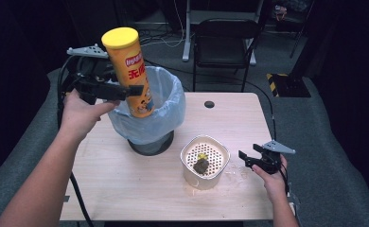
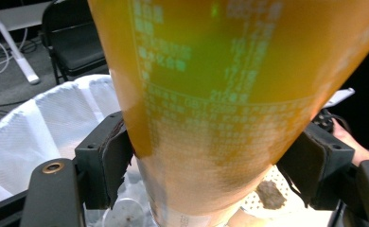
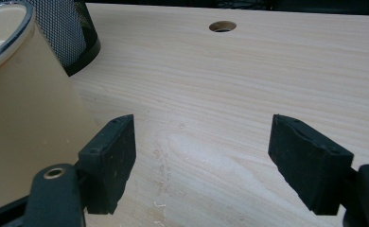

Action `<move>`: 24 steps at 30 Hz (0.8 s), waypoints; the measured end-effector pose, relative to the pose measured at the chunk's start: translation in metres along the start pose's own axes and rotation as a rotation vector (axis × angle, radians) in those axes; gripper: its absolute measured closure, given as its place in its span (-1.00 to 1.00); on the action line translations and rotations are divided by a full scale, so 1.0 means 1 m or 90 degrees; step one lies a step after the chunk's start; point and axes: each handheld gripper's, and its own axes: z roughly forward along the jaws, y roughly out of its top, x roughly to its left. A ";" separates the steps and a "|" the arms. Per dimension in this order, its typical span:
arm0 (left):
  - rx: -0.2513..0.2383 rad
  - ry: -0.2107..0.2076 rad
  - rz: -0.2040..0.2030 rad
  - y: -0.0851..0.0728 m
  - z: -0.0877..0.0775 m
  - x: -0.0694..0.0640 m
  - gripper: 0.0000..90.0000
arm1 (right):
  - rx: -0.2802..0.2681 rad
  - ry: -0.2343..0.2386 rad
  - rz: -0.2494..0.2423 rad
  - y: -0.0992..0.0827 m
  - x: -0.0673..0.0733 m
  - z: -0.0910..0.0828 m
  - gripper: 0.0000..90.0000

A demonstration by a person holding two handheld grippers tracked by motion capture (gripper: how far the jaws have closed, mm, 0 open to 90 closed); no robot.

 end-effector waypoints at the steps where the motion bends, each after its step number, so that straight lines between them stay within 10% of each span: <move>1: -0.005 0.006 -0.005 0.001 0.002 0.005 -0.47 | 0.000 0.000 0.000 0.000 0.000 0.000 -0.47; 24: 0.001 0.114 -0.061 -0.019 0.059 0.058 -0.47 | 0.014 0.003 -0.013 -0.003 0.000 0.006 -0.47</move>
